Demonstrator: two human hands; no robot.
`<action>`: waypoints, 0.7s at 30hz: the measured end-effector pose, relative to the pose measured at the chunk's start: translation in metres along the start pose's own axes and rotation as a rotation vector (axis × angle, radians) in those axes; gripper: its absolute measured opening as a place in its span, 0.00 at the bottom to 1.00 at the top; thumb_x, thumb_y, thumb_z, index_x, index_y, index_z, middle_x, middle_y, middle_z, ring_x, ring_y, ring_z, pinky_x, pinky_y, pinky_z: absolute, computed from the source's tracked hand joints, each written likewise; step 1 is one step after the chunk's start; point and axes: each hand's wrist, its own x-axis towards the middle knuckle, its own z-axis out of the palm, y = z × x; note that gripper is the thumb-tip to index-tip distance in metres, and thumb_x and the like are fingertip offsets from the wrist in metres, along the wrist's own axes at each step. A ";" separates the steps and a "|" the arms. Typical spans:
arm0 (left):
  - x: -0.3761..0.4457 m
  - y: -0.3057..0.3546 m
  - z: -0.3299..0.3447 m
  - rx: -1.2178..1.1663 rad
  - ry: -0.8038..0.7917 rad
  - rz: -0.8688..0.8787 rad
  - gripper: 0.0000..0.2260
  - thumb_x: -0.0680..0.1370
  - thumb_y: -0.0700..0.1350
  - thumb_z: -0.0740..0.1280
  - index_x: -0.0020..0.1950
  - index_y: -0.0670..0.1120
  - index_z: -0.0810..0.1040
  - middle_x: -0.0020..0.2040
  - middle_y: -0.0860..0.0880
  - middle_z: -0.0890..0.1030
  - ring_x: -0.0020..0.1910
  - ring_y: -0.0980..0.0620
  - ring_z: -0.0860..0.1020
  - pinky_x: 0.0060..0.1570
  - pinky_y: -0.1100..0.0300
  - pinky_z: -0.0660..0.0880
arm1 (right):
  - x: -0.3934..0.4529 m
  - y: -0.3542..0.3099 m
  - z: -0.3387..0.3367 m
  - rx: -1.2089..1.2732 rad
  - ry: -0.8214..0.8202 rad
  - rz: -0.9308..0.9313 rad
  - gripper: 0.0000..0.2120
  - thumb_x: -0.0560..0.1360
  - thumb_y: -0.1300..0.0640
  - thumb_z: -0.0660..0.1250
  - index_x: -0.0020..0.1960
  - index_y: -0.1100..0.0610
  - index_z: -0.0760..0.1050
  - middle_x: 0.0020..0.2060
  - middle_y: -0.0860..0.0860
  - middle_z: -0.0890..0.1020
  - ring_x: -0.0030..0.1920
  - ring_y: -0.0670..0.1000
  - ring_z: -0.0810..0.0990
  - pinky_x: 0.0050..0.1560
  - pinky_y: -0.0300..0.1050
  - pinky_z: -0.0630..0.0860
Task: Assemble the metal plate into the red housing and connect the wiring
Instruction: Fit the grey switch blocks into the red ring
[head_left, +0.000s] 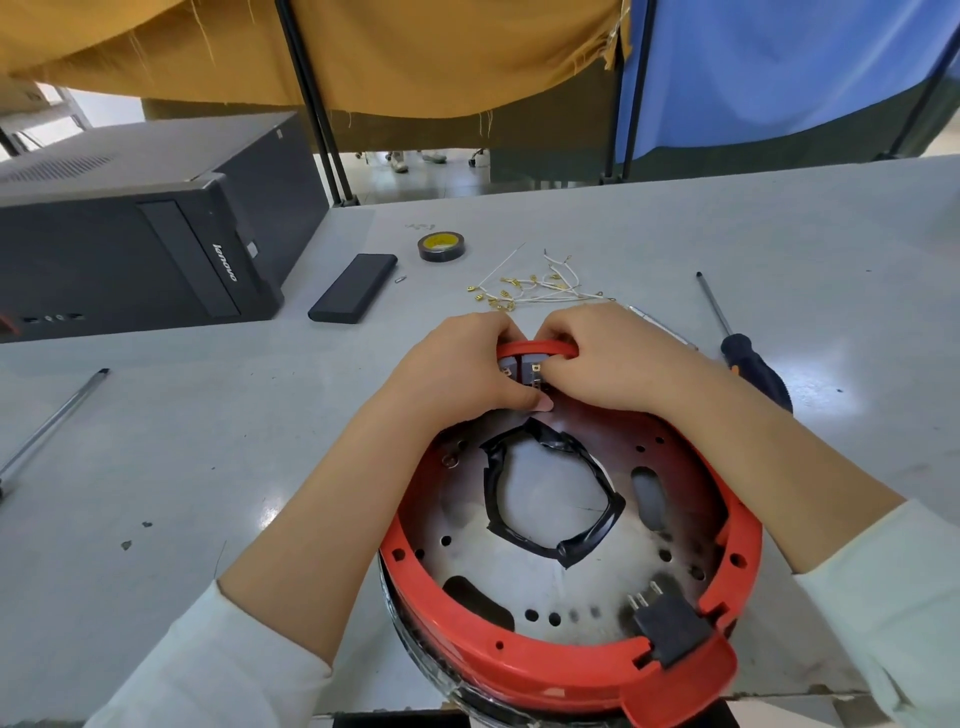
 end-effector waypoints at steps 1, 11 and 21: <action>-0.001 0.000 0.000 -0.010 0.002 0.000 0.23 0.63 0.55 0.80 0.53 0.50 0.78 0.45 0.55 0.77 0.45 0.53 0.75 0.44 0.59 0.73 | 0.000 0.000 0.001 -0.002 0.002 -0.003 0.05 0.70 0.52 0.63 0.46 0.44 0.73 0.40 0.44 0.76 0.45 0.50 0.76 0.44 0.46 0.73; 0.000 0.003 -0.003 -0.073 -0.003 0.010 0.23 0.63 0.55 0.81 0.52 0.54 0.75 0.40 0.58 0.78 0.40 0.62 0.75 0.35 0.65 0.67 | -0.001 0.004 0.000 0.140 0.035 0.038 0.11 0.67 0.51 0.66 0.49 0.42 0.71 0.40 0.42 0.77 0.44 0.46 0.77 0.49 0.49 0.75; 0.012 -0.019 -0.023 -0.253 -0.098 -0.033 0.15 0.74 0.55 0.72 0.60 0.54 0.79 0.54 0.58 0.82 0.52 0.61 0.80 0.54 0.65 0.74 | 0.028 0.022 -0.025 0.340 -0.143 0.162 0.17 0.73 0.61 0.64 0.61 0.52 0.72 0.48 0.48 0.79 0.48 0.49 0.79 0.50 0.40 0.74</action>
